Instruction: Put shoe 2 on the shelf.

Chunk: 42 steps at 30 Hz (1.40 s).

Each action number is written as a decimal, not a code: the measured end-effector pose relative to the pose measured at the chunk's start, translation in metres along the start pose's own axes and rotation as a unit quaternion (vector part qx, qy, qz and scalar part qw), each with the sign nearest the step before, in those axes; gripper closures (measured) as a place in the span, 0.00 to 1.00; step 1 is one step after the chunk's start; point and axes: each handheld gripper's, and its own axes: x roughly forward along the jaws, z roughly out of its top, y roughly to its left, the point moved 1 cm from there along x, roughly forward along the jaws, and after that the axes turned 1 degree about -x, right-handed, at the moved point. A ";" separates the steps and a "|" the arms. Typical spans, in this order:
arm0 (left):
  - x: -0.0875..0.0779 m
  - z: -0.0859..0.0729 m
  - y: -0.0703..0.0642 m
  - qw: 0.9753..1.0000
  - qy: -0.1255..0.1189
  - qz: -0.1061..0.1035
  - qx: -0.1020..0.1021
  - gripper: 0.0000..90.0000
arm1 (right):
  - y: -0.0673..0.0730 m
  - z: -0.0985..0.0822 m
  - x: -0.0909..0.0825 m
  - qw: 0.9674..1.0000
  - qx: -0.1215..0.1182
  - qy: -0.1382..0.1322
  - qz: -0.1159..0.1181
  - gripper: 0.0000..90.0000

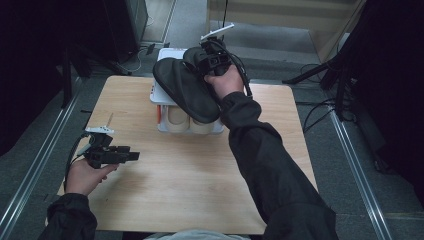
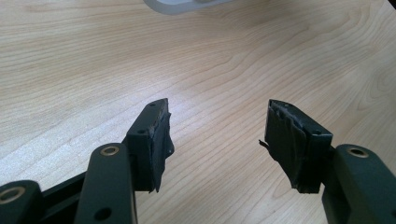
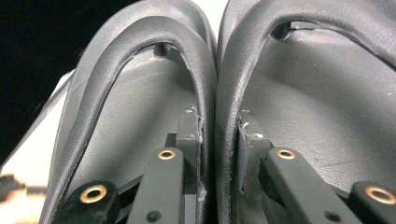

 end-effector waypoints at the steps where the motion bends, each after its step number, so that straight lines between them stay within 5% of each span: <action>1: 0.000 0.000 0.000 1.000 -0.001 -0.001 0.000 0.45 | 0.000 0.002 0.003 1.000 0.018 -0.003 -0.009 0.84; 6: 0.002 0.002 0.001 1.000 -0.003 -0.004 0.001 0.45 | 0.000 0.011 0.019 0.995 0.087 -0.021 -0.045 0.84; 11: 0.005 0.004 0.000 1.000 -0.001 -0.006 0.005 0.45 | 0.002 0.018 0.034 0.984 0.146 -0.051 -0.087 0.84; 19: 0.008 0.007 -0.001 1.000 0.006 -0.012 0.011 0.45 | 0.010 0.029 0.048 0.968 0.198 -0.075 -0.133 0.84; 21: 0.009 0.007 -0.002 1.000 0.006 -0.013 0.012 0.45 | 0.011 0.031 0.050 0.967 0.202 -0.076 -0.138 0.84; 28: 0.010 0.007 -0.003 1.000 0.008 -0.016 0.015 0.45 | 0.008 0.037 0.056 0.965 0.205 -0.079 -0.147 0.83; 39: 0.011 0.008 -0.002 1.000 0.010 -0.013 0.014 0.45 | 0.012 0.035 0.050 0.973 0.178 -0.085 -0.122 0.62; 42: 0.010 0.009 -0.002 1.000 0.006 -0.011 0.009 0.45 | 0.009 0.035 0.045 0.976 0.179 -0.080 -0.098 0.57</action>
